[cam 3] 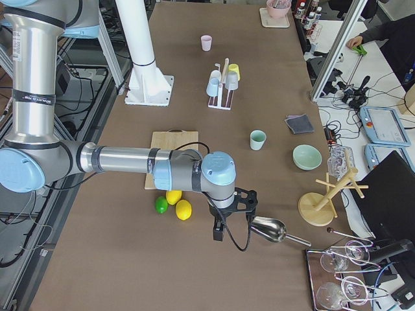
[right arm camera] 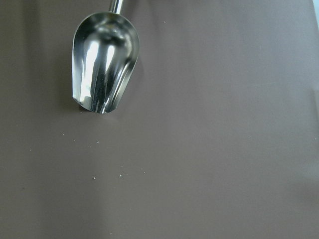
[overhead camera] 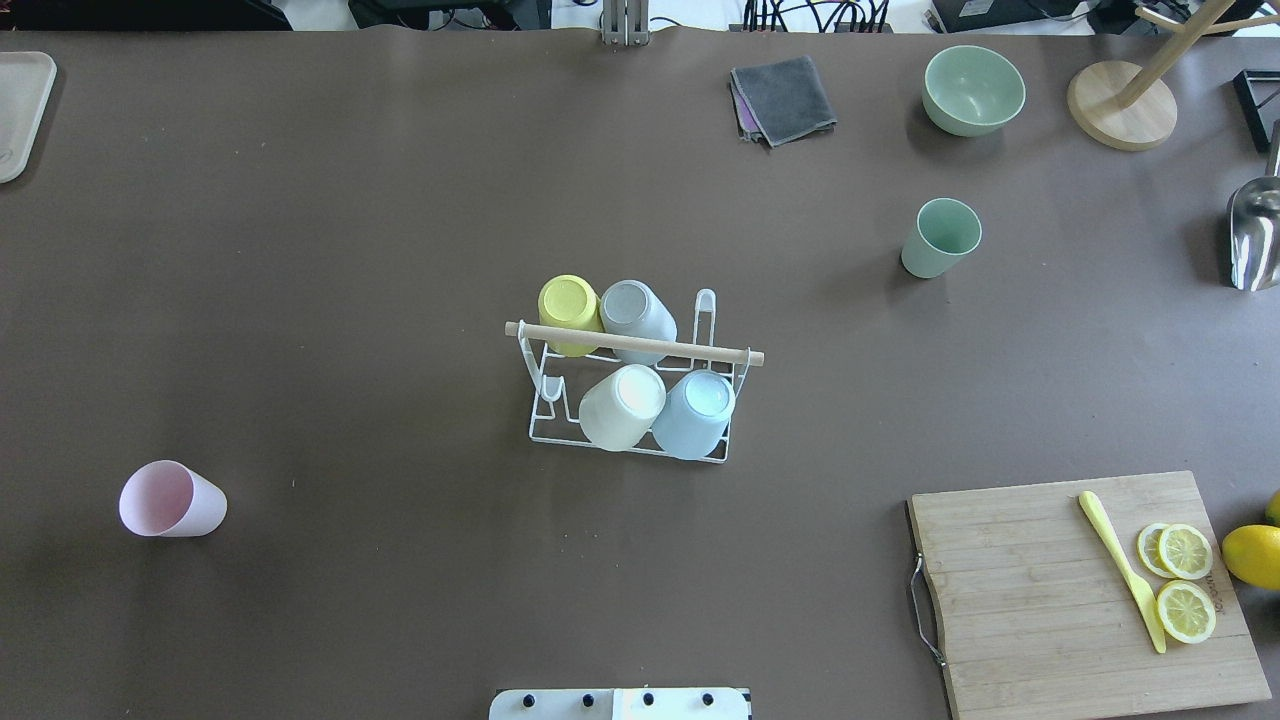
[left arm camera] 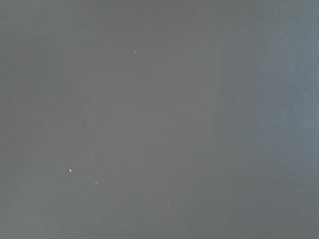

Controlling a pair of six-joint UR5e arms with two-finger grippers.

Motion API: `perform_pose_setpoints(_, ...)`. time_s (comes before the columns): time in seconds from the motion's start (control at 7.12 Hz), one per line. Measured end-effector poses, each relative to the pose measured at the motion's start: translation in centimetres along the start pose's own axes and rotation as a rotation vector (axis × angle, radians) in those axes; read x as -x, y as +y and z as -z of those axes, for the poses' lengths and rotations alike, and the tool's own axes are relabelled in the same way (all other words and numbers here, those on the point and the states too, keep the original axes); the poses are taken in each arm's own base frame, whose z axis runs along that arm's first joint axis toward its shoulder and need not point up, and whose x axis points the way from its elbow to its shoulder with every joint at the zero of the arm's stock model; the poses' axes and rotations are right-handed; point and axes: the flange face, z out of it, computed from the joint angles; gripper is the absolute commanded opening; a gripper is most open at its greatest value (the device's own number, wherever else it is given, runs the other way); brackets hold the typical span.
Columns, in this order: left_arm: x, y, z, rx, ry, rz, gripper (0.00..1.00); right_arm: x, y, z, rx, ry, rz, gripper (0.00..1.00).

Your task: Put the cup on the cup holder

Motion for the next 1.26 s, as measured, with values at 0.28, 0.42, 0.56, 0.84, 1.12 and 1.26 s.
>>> perform_pose_setpoints(0.28,-0.79,-0.33,-0.17,0.010,0.005,-0.016,0.99,0.07,-0.04,-0.07,0.002,0.000,0.002,1.00)
perform_pose_setpoints(0.42,-0.99,-0.43,-0.27,0.012,0.002,-0.040,0.99,0.14,-0.07,-0.13,0.003,0.000,0.003,1.00)
perform_pose_setpoints(0.56,-0.87,-0.42,-0.34,0.012,-0.008,-0.086,0.99,0.22,-0.08,-0.20,0.005,0.000,0.004,1.00)
perform_pose_setpoints(0.84,-0.43,-0.36,-0.42,0.010,-0.038,-0.150,0.99,0.27,-0.09,-0.25,0.006,0.000,0.005,1.00)
perform_pose_setpoints(1.12,-0.21,-0.34,-0.42,0.008,-0.054,-0.160,0.99,0.32,-0.10,-0.33,0.008,0.000,0.005,1.00)
perform_pose_setpoints(1.26,-0.08,-0.27,-0.45,0.008,-0.056,-0.159,0.99,0.35,-0.10,-0.34,0.008,-0.001,0.005,1.00)
